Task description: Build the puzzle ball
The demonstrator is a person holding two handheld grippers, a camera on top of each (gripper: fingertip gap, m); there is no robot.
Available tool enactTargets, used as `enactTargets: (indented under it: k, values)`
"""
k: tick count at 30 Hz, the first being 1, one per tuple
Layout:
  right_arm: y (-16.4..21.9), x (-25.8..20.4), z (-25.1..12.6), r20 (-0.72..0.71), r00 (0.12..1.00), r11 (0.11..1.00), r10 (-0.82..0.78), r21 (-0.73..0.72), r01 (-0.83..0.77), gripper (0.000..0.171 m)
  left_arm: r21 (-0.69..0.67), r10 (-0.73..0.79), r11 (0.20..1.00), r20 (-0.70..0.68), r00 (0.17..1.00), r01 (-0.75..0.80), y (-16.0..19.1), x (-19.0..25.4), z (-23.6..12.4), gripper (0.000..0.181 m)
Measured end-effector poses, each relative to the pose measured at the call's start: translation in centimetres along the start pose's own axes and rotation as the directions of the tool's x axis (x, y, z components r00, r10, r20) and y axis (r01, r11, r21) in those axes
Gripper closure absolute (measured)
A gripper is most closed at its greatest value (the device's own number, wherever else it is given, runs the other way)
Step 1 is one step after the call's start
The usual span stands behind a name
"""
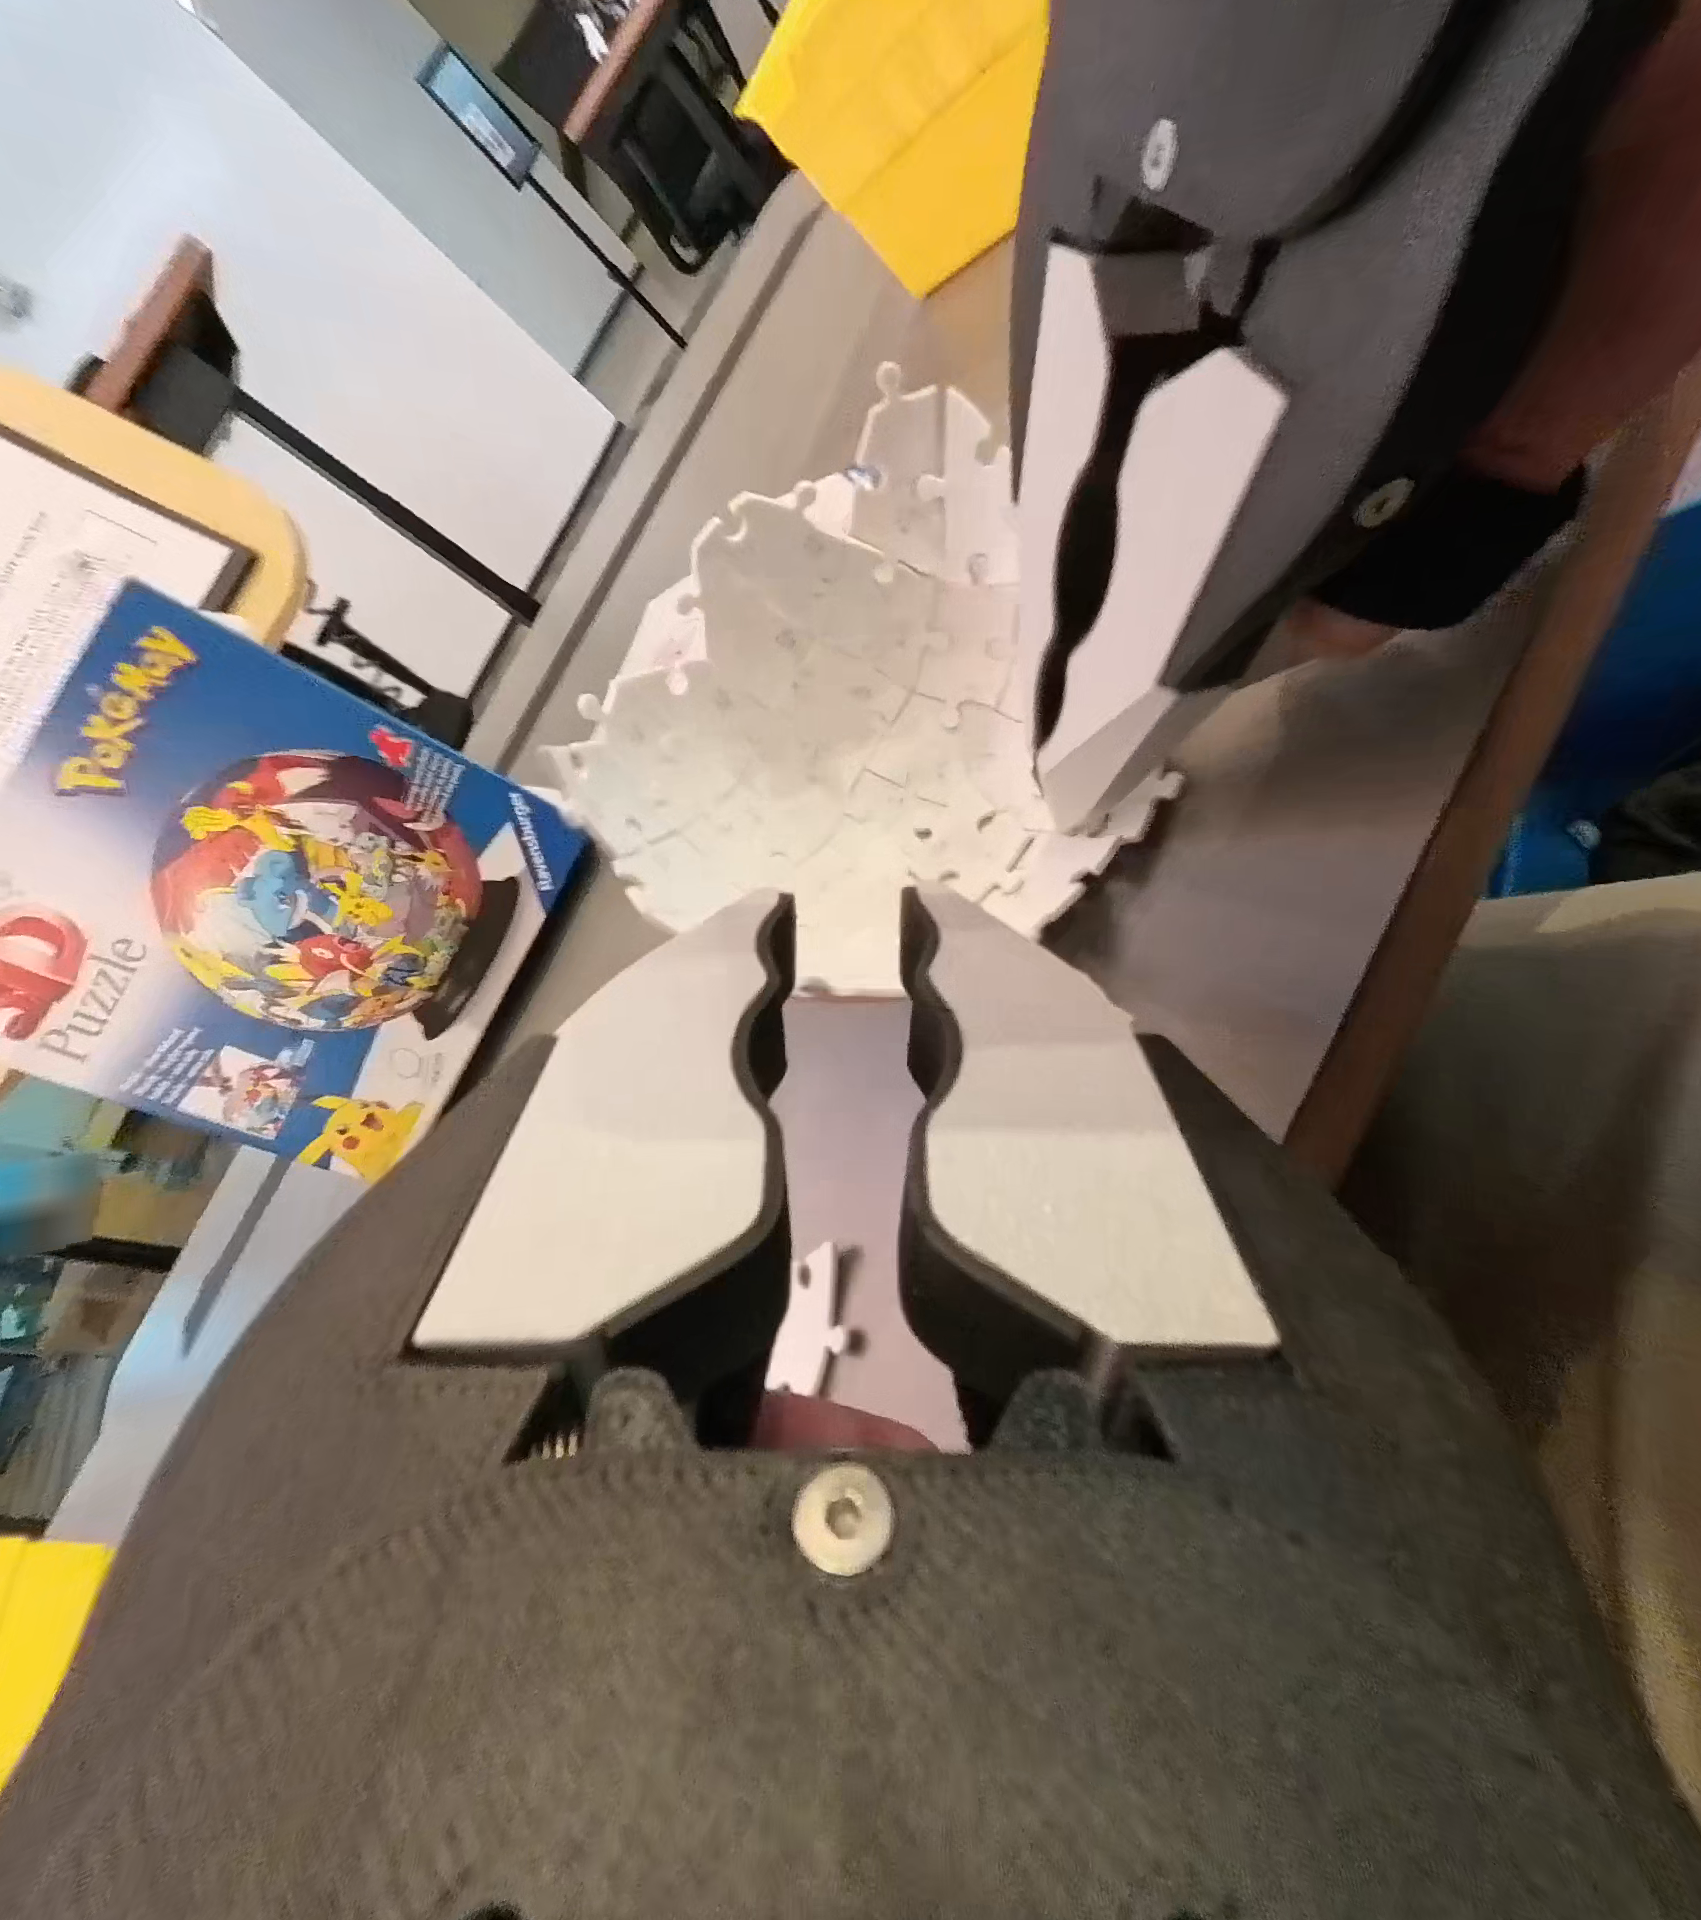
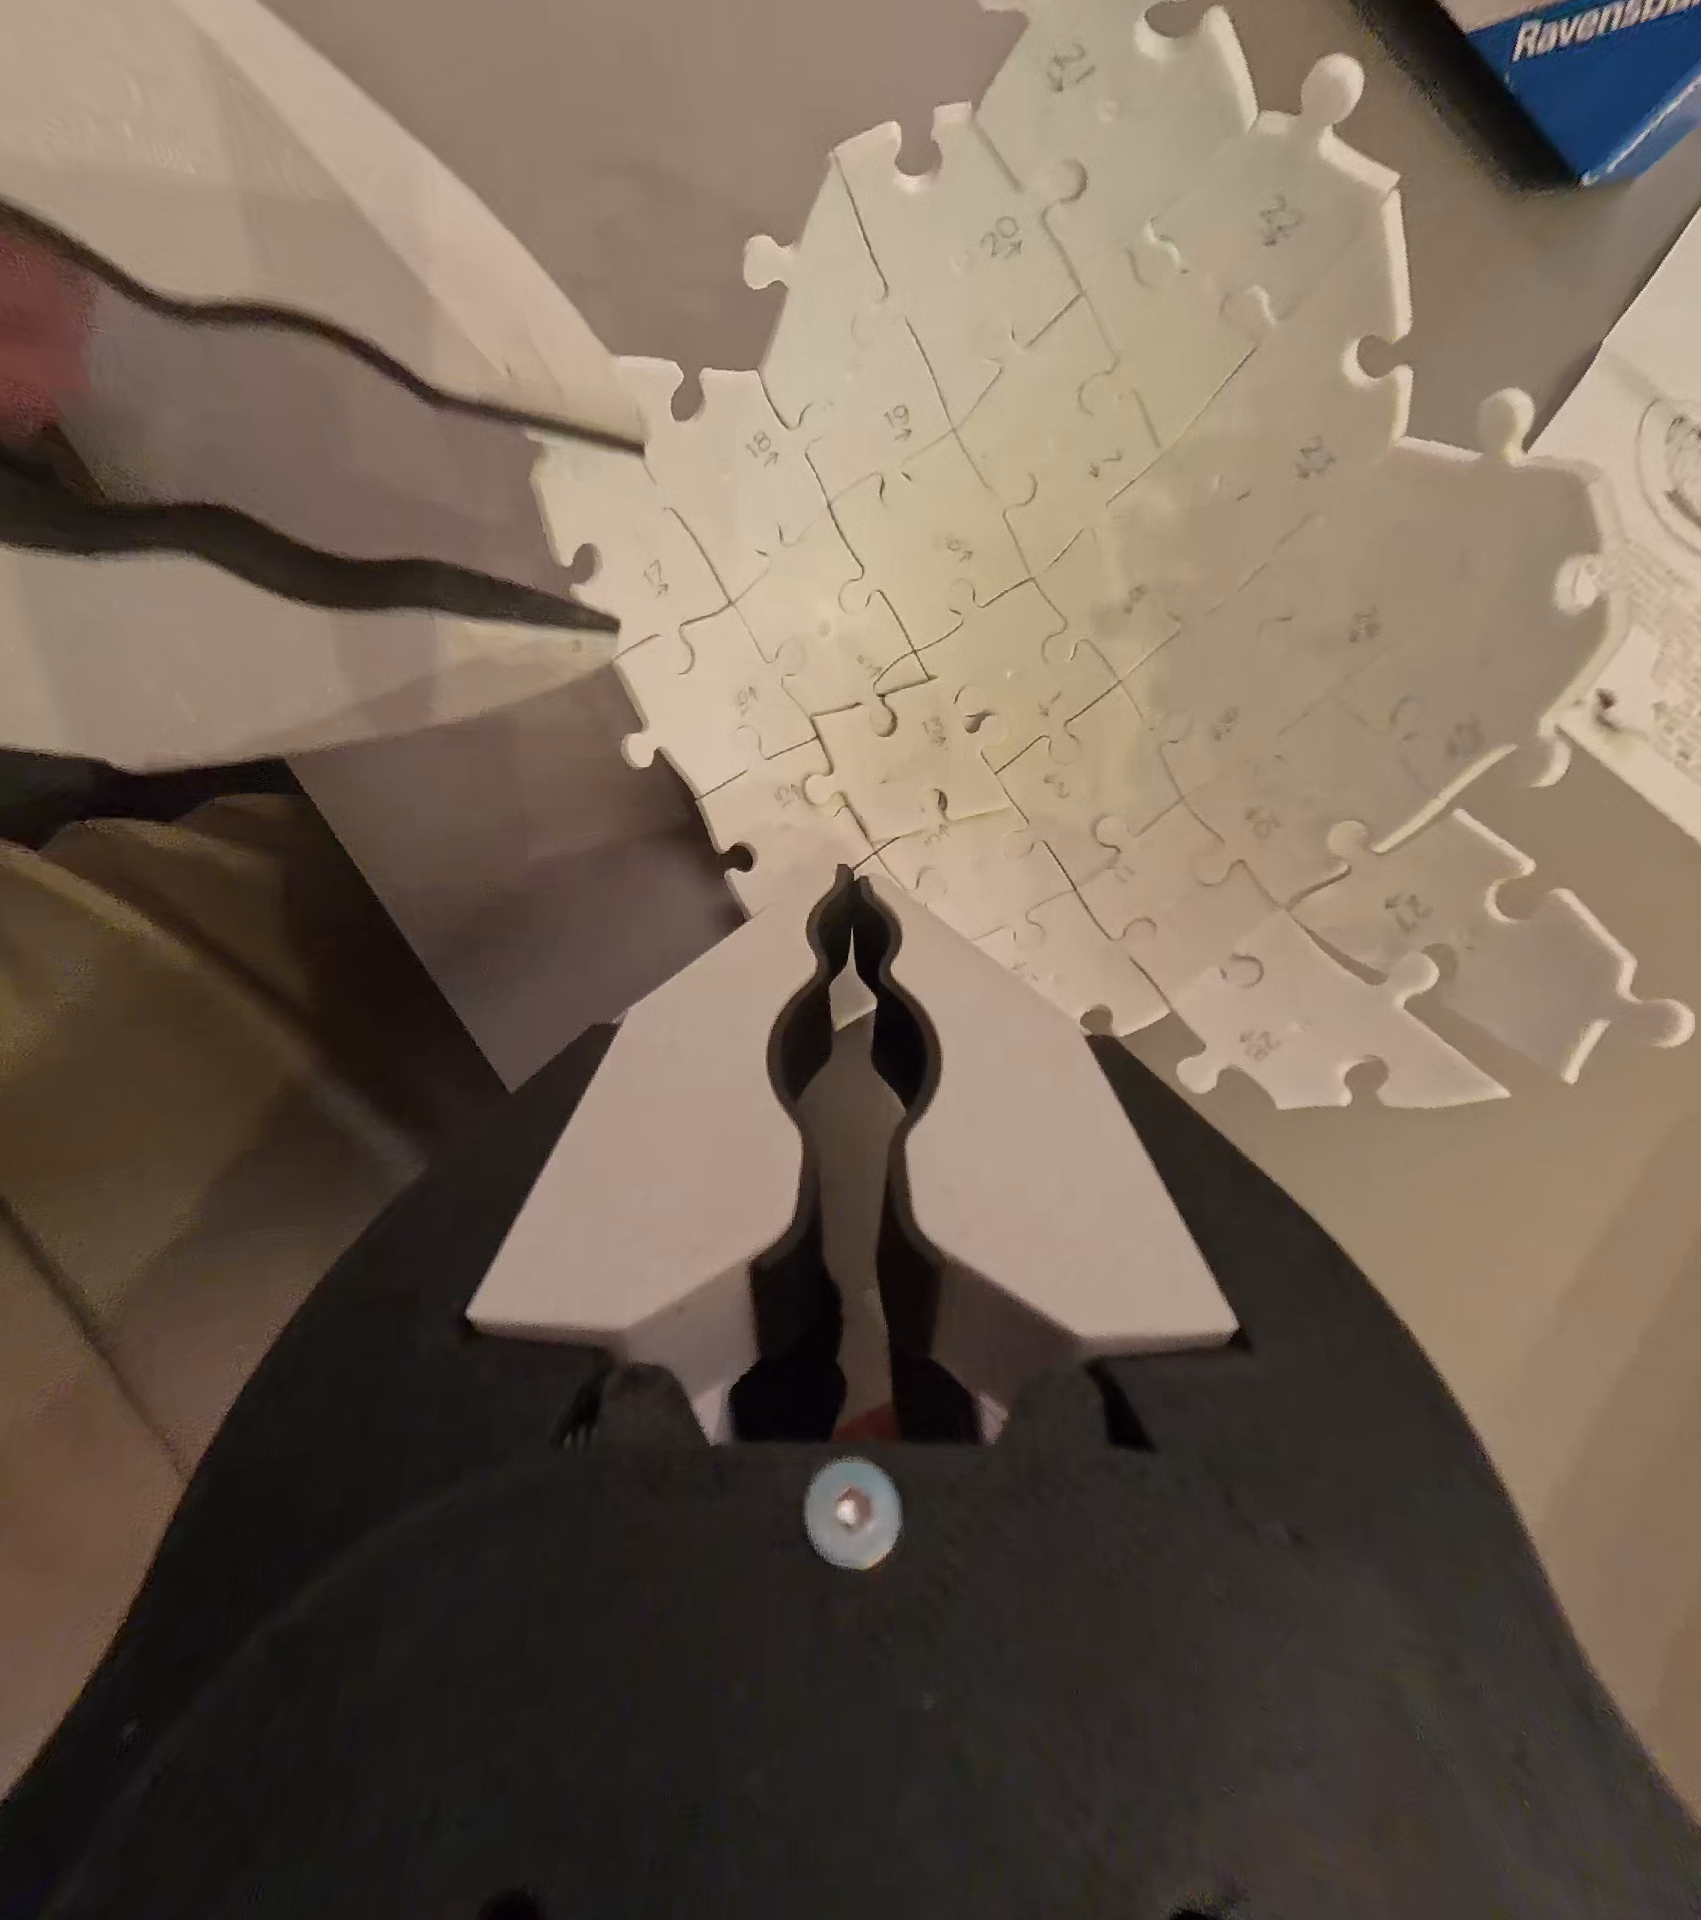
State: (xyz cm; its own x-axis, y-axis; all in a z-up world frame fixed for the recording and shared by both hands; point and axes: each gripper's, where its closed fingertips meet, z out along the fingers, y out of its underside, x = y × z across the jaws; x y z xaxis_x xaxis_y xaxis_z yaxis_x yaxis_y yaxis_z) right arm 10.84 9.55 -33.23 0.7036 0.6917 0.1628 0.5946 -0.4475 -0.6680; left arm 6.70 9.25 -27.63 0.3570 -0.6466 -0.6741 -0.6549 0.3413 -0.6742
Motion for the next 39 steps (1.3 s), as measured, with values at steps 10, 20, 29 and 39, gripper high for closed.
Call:
enactTargets:
  k: [10, 20, 29, 39]
  values:
    - [-0.2, -0.1, 0.1, -0.119, 0.953, 0.958, -0.278, 0.035, 0.283, 0.171, -0.058, -0.165, 0.984, 0.059, 0.984, 0.169, 2.8, -1.0, -0.5, 0.155]
    - [-0.2, -0.1, 0.2, -0.145, 0.926, 0.933, -0.347, 0.044, 0.357, 0.171, -0.190, -0.568, 0.812, -0.039, 0.822, 0.552, 3.2, -1.0, -0.5, 0.144]
    - [-0.3, 0.0, 0.2, -0.192, 0.882, 0.895, -0.430, 0.041, 0.445, 0.171, -0.411, -0.866, 0.492, -0.137, 0.482, 0.767, 2.9, 1.9, 0.6, 0.153]
    - [-0.4, 0.0, 0.2, -0.247, 0.814, 0.834, -0.526, 0.038, 0.550, 0.171, -0.411, -0.846, 0.519, -0.127, 0.517, 0.749, 2.6, 2.8, 1.0, 0.169]
